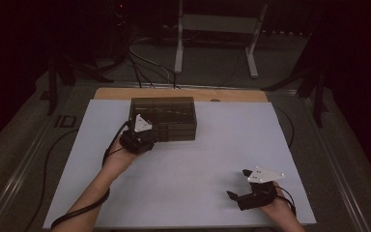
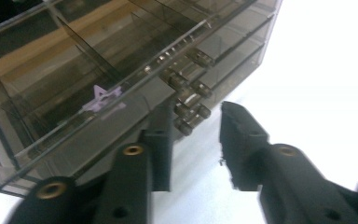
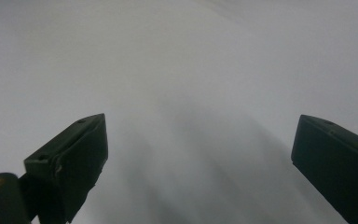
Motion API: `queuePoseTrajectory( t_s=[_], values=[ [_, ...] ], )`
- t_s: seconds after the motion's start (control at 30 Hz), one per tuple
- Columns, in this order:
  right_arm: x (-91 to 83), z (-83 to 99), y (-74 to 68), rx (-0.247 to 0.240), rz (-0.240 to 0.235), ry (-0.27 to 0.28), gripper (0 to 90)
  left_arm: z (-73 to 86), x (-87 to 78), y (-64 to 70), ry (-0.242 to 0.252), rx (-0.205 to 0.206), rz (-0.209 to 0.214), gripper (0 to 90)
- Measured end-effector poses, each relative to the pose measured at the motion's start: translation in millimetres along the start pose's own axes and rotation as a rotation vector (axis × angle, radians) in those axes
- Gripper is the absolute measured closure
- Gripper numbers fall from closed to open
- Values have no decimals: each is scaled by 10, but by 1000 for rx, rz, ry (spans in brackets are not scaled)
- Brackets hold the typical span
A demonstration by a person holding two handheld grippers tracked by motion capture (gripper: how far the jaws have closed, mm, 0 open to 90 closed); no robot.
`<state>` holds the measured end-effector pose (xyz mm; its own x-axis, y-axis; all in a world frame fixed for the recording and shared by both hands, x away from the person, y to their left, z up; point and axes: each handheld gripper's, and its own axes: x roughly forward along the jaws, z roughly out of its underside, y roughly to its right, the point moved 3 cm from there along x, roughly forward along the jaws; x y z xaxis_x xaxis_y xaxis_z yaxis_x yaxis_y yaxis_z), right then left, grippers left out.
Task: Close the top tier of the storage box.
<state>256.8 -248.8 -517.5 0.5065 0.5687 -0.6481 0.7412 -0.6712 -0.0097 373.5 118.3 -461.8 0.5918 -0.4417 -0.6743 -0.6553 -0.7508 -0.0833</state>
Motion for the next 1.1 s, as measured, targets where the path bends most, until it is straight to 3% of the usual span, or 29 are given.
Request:
queuePoseTrajectory(
  t_s=[0.17,0.43,0.5,0.6,0.87,1.0,1.1],
  values=[
    [1,-3,-2,-3,0,0,42,13,-18,28,6,-5,25,491],
    [-7,-6,0,-4,3,2,41,2,-39,39,-8,-26,29,182],
    [-6,-7,1,-6,3,2,42,-1,-43,44,-8,-28,27,140],
    [-3,-8,3,-7,4,2,42,5,-40,58,-21,-24,78,2],
    [-12,-6,-5,-2,4,1,42,4,-69,78,-11,-13,112,1],
    [-6,-8,-6,-3,2,1,41,-11,-119,64,20,-23,163,0],
    [-4,-9,-7,-5,2,1,42,-19,-165,60,42,-9,192,0]
  ],
)
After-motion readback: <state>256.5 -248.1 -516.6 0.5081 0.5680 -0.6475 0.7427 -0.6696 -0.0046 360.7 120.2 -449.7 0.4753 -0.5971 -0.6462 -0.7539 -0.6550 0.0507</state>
